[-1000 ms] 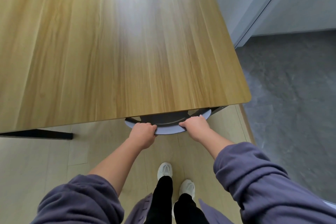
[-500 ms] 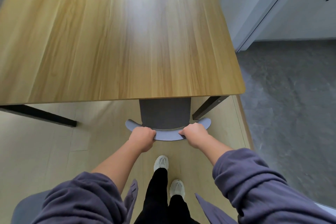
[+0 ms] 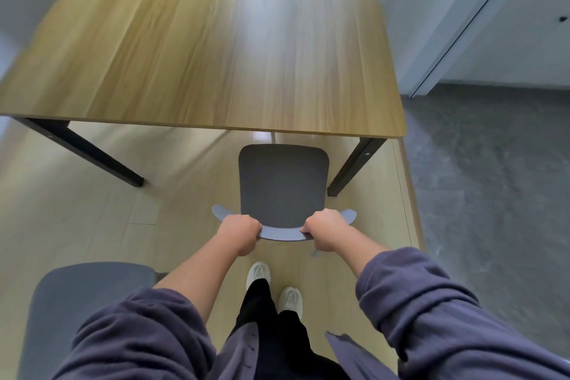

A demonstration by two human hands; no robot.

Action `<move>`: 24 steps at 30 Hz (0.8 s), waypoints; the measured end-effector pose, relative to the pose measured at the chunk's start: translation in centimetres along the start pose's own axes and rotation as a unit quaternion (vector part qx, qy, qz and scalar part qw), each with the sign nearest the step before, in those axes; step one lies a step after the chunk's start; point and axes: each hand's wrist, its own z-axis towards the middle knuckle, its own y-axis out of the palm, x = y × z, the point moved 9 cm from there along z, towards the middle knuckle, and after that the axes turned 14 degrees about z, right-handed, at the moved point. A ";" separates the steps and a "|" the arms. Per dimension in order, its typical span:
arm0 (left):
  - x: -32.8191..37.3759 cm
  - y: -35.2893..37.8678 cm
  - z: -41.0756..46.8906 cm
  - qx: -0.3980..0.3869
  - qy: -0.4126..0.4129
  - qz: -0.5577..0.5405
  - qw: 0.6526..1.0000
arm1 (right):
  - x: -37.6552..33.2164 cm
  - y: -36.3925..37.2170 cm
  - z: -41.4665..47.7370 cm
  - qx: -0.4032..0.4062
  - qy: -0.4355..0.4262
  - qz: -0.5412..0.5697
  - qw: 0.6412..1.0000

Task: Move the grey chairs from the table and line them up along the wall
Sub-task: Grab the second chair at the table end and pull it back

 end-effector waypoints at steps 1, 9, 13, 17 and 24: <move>0.3 0.1 -0.4 -0.003 0.001 0.000 1.000 | -0.1 0.3 -0.3 0.000 0.003 0.001 1.000; 2.6 1.2 -4.0 -0.010 0.008 0.015 1.000 | -2.0 2.8 -3.5 0.008 0.016 0.011 1.000; 3.8 2.3 -5.9 -0.008 0.022 0.022 0.999 | -3.5 4.5 -5.1 0.016 0.026 0.024 0.999; 5.2 4.3 -9.1 -0.010 0.046 0.034 0.998 | -6.3 7.5 -7.2 0.004 0.044 0.029 0.999; 7.0 7.3 -13.9 -0.013 0.078 0.058 0.995 | -10.6 11.8 -10.1 0.011 0.058 0.041 0.997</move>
